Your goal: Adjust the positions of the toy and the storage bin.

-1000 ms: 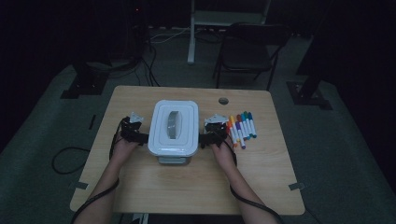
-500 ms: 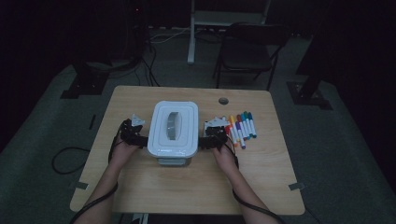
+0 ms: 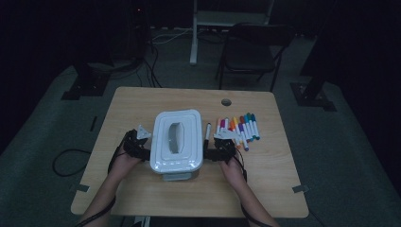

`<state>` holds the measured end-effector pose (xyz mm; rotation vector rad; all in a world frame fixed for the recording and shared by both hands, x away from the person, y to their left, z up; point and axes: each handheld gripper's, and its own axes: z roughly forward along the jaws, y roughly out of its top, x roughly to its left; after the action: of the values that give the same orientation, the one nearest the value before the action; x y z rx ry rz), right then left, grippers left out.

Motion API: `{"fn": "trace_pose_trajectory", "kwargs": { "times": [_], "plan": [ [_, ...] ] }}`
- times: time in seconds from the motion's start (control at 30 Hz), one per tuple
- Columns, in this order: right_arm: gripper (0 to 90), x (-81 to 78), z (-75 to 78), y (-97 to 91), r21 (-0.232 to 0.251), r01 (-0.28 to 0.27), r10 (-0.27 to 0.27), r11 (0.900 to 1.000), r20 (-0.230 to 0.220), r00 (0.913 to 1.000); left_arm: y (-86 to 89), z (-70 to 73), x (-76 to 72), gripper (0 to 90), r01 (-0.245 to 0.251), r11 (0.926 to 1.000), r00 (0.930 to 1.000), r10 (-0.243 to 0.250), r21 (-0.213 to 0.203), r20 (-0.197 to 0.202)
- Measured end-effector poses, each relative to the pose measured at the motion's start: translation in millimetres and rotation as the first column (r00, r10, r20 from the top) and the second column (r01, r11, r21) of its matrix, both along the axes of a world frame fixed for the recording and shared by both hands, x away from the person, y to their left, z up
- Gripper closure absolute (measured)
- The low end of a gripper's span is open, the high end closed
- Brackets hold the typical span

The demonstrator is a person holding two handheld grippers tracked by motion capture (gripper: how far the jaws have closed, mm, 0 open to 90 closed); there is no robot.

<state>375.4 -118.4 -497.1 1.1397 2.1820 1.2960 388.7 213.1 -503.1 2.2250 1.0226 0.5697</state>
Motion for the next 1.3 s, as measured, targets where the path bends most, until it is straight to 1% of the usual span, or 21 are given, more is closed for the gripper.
{"fn": "trace_pose_trajectory", "kwargs": {
  "times": [0.1,0.13,0.23,0.27,0.3,0.33,0.4,0.5,0.53,0.57,0.63,0.7,0.9,0.93,1.03,1.07,1.17,1.3],
  "plan": [
    [21.4,-6.6,-0.5,-1.9,-0.002,-0.004,0.004,1.0,0.005,1.0,-1.9,1.1,-7.5,0.5,0.014,0.9998,0.9999,-0.014,0.014,0.004],
    [21.3,-14.4,-3.2,-4.1,0.005,-0.008,0.008,1.0,0.002,1.0,-2.1,1.0,-12.2,0.5,0.014,0.9998,0.9999,-0.015,0.01,0.009],
    [21.3,-23.6,-6.3,-6.1,0.004,-0.029,0.029,0.9996,-0.001,0.9996,-1.1,0.4,-16.7,0.5,0.014,0.9999,0.9999,-0.014,-0.002,0.009],
    [21.3,-27.1,-7.1,-6.4,0.001,-0.038,0.038,0.9993,-0.002,0.9993,0.6,-0.1,-20.8,0.6,0.014,0.9998,0.9999,-0.014,-0.014,0.006],
    [21.3,-27.1,-7.1,-6.4,0.001,-0.038,0.038,0.9993,-0.002,0.9993,0.6,-0.1,-20.8,0.6,0.014,0.9998,0.9999,-0.014,-0.014,0.006],
    [21.3,-36.0,-8.8,-6.2,-0.011,-0.058,0.058,0.9983,-0.001,0.9983,1.6,-0.7,-24.9,0.6,0.012,0.9995,0.9999,-0.012,-0.029,0.003],
    [21.3,-38.9,-9.6,-6.2,-0.013,-0.061,0.061,0.998,-0.004,0.9981,1.8,-0.7,-26.7,0.6,0.01,0.9994,0.9999,-0.009,-0.032,0.004],
    [21.2,-49.2,-12.1,-7.7,-0.006,-0.076,0.076,0.9971,-0.014,0.997,1.1,-0.4,-31.1,0.6,0.012,0.9993,0.9999,-0.012,-0.035,0.003],
    [21.2,-55.4,-13.6,-8.8,-0.008,-0.083,0.083,0.9965,-0.014,0.9965,0.8,-1.0,-33.1,0.6,0.011,0.9989,0.9999,-0.011,-0.045,0.008],
    [21.2,-55.4,-13.6,-8.8,-0.008,-0.083,0.083,0.9965,-0.014,0.9965,0.8,-1.0,-33.1,0.6,0.011,0.9989,0.9999,-0.011,-0.045,0.008],
    [20.7,-60.6,-16.2,-10.0,0.007,-0.086,0.086,0.9963,-0.019,0.9961,1.2,-1.8,-33.6,0.6,0.012,0.9985,0.9999,-0.011,-0.054,0.006],
    [20.6,-66.9,-20.6,-10.7,0.029,-0.092,0.093,0.9954,-0.037,0.995,1.0,-2.0,-34.2,1.0,0.012,0.9982,0.9999,-0.012,-0.058,0.003],
    [20.5,-73.5,-23.2,-10.9,0.032,-0.095,0.096,0.995,-0.044,0.9944,1.0,-3.4,-35.7,1.2,0.012,0.9972,0.9999,-0.012,-0.074,0.0],
    [20.5,-76.1,-22.0,-10.8,0.02,-0.097,0.098,0.995,-0.039,0.9944,0.7,-3.5,-36.1,1.2,0.012,0.9971,0.9999,-0.012,-0.075,0.002],
    [20.5,-78.5,-21.7,-11.9,0.024,-0.103,0.104,0.9944,-0.042,0.9937,0.4,-4.4,-36.9,1.2,0.016,0.9965,0.9999,-0.016,-0.083,0.0],
    [19.9,-81.5,-22.3,-13.7,0.043,-0.114,0.116,0.9926,-0.046,0.9922,0.2,-5.6,-37.1,1.2,0.018,0.9962,0.9998,-0.019,-0.085,-0.004],
    [19.4,-85.2,-22.3,-15.0,0.047,-0.126,0.128,0.991,-0.046,0.9907,-0.3,-6.4,-37.6,1.2,0.023,0.9959,0.9997,-0.023,-0.088,-0.008],
    [17.9,-91.2,-21.2,-16.9,0.046,-0.138,0.14,0.9893,-0.044,0.9891,-1.0,-9.1,-37.8,1.2,0.029,0.9937,0.9994,-0.031,-0.108,-0.015]
  ]
}}
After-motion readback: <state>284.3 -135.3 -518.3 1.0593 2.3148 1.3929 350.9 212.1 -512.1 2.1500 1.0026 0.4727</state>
